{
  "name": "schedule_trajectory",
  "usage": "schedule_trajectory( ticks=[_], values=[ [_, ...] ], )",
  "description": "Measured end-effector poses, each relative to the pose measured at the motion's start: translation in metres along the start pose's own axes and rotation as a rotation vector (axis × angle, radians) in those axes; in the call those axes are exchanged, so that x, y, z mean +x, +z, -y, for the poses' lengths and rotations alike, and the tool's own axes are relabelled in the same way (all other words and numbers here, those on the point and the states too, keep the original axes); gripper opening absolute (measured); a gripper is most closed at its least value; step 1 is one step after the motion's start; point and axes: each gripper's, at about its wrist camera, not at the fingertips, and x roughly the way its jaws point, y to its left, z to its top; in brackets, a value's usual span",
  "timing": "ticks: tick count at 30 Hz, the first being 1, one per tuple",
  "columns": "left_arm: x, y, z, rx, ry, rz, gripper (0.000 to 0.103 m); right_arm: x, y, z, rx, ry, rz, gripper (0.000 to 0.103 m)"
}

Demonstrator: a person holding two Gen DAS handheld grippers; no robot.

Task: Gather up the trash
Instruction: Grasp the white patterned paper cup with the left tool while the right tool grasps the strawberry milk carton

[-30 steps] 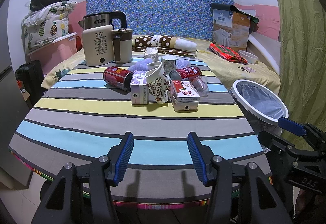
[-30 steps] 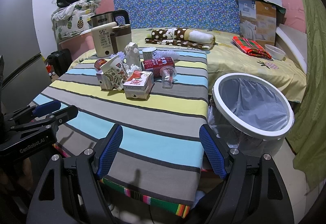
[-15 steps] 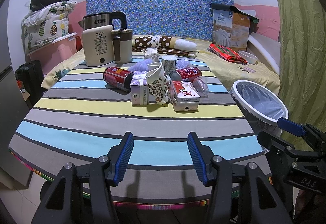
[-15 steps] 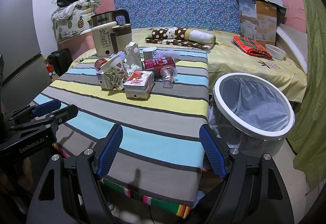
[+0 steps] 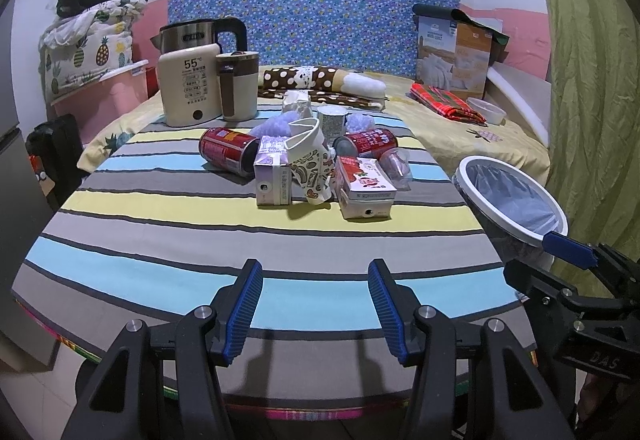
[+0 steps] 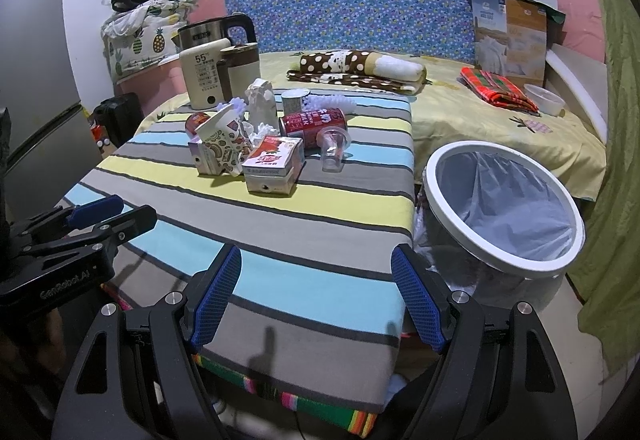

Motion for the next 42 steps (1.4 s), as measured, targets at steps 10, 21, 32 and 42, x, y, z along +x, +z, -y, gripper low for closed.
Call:
schedule_trajectory(
  ticks=[10, 21, 32, 42],
  values=[
    [0.031, 0.019, -0.018, -0.015, 0.024, -0.014, 0.055, 0.023, 0.016, 0.003, 0.002, 0.023, -0.016, 0.078],
    [0.066, 0.061, -0.024, 0.004, -0.013, 0.029, 0.055, 0.054, 0.036, 0.005, 0.008, 0.054, -0.044, 0.078],
    [0.107, 0.088, -0.015, 0.088, -0.075, 0.030, 0.055, 0.067, 0.037, 0.011, 0.029, 0.054, -0.081, 0.078],
    [0.103, 0.086, -0.017, 0.092, -0.169, 0.040, 0.021, 0.076, 0.041, 0.006, 0.016, 0.057, -0.097, 0.078]
  ],
)
